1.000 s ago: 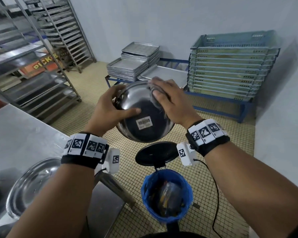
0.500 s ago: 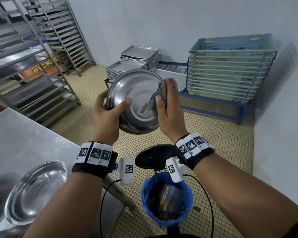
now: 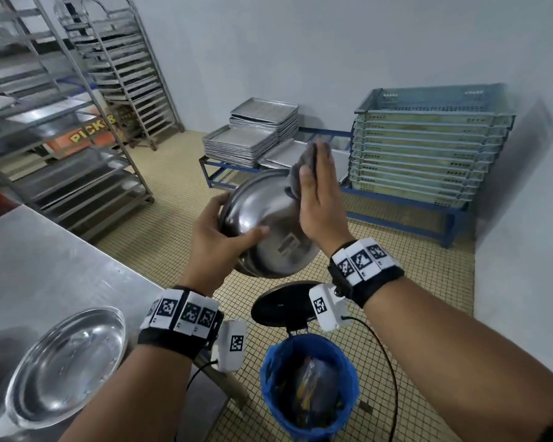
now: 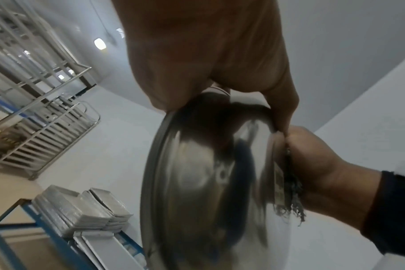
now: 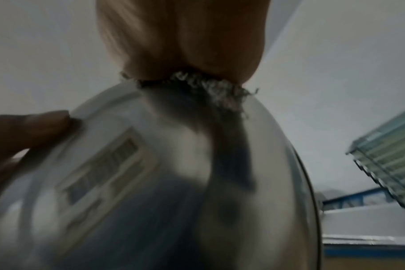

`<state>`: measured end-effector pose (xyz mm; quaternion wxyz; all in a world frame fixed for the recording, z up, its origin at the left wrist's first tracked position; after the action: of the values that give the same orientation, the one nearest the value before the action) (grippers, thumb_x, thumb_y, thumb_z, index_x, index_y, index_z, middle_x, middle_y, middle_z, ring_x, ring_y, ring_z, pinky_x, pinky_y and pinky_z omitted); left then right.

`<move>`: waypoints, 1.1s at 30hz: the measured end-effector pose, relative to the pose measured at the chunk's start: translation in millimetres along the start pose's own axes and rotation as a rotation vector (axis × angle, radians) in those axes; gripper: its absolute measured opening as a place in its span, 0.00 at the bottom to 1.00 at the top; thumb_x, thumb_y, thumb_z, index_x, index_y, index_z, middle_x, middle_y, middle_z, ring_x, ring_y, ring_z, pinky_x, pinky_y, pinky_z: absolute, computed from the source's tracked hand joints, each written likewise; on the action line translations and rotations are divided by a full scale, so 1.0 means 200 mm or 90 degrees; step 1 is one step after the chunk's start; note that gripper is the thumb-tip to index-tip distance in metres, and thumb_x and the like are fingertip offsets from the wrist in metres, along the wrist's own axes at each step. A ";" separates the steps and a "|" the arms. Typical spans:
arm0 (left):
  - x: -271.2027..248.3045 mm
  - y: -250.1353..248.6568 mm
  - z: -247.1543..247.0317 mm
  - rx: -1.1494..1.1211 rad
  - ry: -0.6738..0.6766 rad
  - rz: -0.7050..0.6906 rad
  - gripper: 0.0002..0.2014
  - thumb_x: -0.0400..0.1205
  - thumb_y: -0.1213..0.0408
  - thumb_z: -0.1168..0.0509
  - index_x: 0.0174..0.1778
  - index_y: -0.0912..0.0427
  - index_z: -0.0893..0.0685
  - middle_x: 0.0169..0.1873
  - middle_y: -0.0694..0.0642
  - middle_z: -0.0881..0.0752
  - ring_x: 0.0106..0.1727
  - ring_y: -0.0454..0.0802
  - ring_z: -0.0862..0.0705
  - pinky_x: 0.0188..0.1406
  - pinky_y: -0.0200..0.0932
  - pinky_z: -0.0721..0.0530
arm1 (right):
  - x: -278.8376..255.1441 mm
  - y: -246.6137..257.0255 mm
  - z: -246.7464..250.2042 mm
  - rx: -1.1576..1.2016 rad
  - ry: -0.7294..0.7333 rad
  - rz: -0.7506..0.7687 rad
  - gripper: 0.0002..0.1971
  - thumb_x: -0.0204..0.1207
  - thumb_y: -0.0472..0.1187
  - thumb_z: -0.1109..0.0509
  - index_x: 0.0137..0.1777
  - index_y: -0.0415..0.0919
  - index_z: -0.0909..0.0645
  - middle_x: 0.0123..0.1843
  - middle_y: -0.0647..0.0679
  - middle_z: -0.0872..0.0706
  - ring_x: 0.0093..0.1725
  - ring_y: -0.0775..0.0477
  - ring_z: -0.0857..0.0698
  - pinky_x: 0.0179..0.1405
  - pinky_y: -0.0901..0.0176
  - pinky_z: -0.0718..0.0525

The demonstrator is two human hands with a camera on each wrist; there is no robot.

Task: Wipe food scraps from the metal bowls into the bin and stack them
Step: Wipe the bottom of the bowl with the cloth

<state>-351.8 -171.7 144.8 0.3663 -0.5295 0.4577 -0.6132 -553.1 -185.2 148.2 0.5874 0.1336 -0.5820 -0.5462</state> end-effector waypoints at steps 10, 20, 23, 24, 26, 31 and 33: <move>-0.03 -0.07 0.07 0.064 0.045 -0.059 0.38 0.59 0.55 0.12 0.66 0.50 0.16 0.59 0.52 0.08 0.59 0.56 0.08 0.54 0.57 0.06 | 0.08 0.08 0.12 -0.029 0.228 0.048 0.10 0.90 0.50 0.37 0.55 0.52 0.14 0.47 0.55 0.11 0.49 0.56 0.14 0.49 0.63 0.19; -0.05 -0.03 0.05 -0.044 0.014 -0.057 0.36 0.60 0.61 0.14 0.66 0.57 0.16 0.57 0.56 0.08 0.59 0.61 0.07 0.52 0.57 0.06 | 0.04 -0.02 0.10 0.110 0.155 -0.025 0.09 0.84 0.53 0.37 0.54 0.58 0.14 0.51 0.55 0.11 0.55 0.47 0.14 0.62 0.39 0.15; -0.06 -0.02 0.04 0.025 0.044 -0.054 0.34 0.66 0.56 0.15 0.67 0.57 0.18 0.57 0.57 0.09 0.57 0.60 0.07 0.50 0.57 0.05 | 0.04 -0.02 0.11 0.117 0.135 -0.019 0.08 0.83 0.49 0.35 0.51 0.55 0.14 0.46 0.55 0.11 0.50 0.47 0.13 0.53 0.42 0.13; -0.05 -0.03 0.04 0.069 0.062 -0.052 0.31 0.68 0.53 0.17 0.66 0.56 0.17 0.56 0.55 0.09 0.55 0.58 0.07 0.47 0.56 0.05 | 0.04 0.00 0.12 0.126 0.136 -0.009 0.07 0.84 0.46 0.35 0.51 0.52 0.14 0.44 0.55 0.11 0.46 0.49 0.12 0.48 0.47 0.13; -0.02 -0.06 0.03 0.153 0.094 -0.054 0.25 0.71 0.46 0.17 0.61 0.48 0.16 0.50 0.52 0.08 0.49 0.53 0.06 0.44 0.50 0.05 | 0.04 0.04 0.13 0.118 0.162 0.026 0.08 0.84 0.45 0.34 0.51 0.47 0.14 0.40 0.55 0.11 0.41 0.50 0.12 0.41 0.50 0.14; 0.05 -0.12 -0.04 0.221 0.133 -0.087 0.33 0.65 0.59 0.10 0.66 0.50 0.14 0.55 0.47 0.07 0.55 0.44 0.08 0.51 0.42 0.07 | 0.02 0.14 0.11 0.017 0.155 0.148 0.09 0.82 0.43 0.34 0.57 0.47 0.14 0.50 0.54 0.09 0.51 0.53 0.11 0.52 0.52 0.12; 0.05 -0.13 -0.06 0.220 0.129 -0.103 0.33 0.63 0.62 0.10 0.64 0.51 0.13 0.53 0.46 0.07 0.54 0.43 0.08 0.51 0.41 0.08 | 0.01 0.14 0.11 0.022 0.146 0.173 0.11 0.83 0.41 0.34 0.61 0.46 0.15 0.55 0.55 0.10 0.56 0.54 0.12 0.56 0.55 0.14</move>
<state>-363.5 -171.1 172.5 0.3536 -0.4290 0.3363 -0.7602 -558.2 -165.7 177.4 0.7157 0.1254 -0.5335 -0.4330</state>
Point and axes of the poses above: each hand's wrist, its own x-axis towards the middle knuckle, its own z-axis out of the back of the hand, y = z × x, the point moved 4 cm from there along x, towards the middle knuckle
